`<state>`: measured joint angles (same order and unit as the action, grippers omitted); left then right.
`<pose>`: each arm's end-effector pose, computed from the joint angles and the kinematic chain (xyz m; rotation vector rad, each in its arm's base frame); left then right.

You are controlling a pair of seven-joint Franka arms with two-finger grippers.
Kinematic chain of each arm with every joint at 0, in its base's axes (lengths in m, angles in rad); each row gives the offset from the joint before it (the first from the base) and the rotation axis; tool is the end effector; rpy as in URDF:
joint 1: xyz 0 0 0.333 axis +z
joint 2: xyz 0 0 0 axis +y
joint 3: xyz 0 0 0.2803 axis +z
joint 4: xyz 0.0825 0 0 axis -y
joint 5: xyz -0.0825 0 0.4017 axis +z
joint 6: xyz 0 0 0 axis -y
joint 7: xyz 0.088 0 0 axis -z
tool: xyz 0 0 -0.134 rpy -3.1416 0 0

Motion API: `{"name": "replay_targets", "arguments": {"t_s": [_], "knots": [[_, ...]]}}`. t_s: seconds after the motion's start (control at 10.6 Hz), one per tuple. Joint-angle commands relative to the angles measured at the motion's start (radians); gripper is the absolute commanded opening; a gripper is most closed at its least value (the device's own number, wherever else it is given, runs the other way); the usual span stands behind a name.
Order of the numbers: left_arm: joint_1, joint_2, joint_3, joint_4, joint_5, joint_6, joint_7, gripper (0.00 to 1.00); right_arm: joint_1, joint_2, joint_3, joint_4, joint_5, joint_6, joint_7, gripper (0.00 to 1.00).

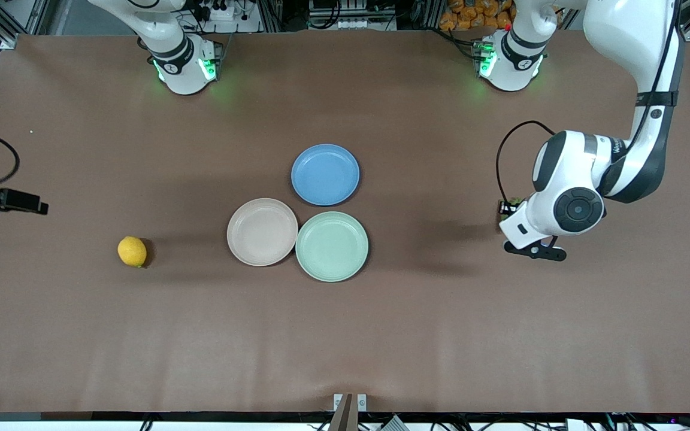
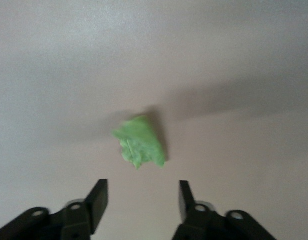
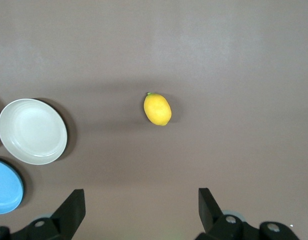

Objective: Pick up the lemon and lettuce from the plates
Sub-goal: 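Release the lemon with the right gripper while the left gripper carries the lettuce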

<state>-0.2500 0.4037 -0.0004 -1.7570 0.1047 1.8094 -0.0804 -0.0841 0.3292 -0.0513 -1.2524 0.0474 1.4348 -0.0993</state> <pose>0.5866 -0.1382 0.2479 -2.9321 0.3132 0.4925 0.6343 -0.0749 0.5046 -3.0859 0.0487 0.2193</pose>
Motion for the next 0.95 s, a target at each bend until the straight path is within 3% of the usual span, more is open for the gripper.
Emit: {"name": "replay_targets", "arguments": {"t_s": [0.0,0.38,0.66,0.85], "knots": [[0.014,-0.01,0.002,0.071,0.021,-0.024,-0.018,1.0,-0.006,-0.114,0.014,-0.087,-0.014,-0.004,0.013,1.0],[0.02,-0.02,0.0,0.135,-0.01,-0.021,-0.047,1.0,0.009,-0.202,0.021,-0.177,-0.044,-0.011,0.013,1.0],[0.098,-0.06,-0.009,0.197,-0.114,0.008,-0.044,1.0,0.012,-0.229,0.021,-0.217,-0.044,-0.004,0.018,1.0],[0.116,-0.109,-0.022,0.185,-0.114,0.008,-0.033,1.0,0.017,-0.258,0.021,-0.252,-0.044,0.015,0.021,1.0]]}}
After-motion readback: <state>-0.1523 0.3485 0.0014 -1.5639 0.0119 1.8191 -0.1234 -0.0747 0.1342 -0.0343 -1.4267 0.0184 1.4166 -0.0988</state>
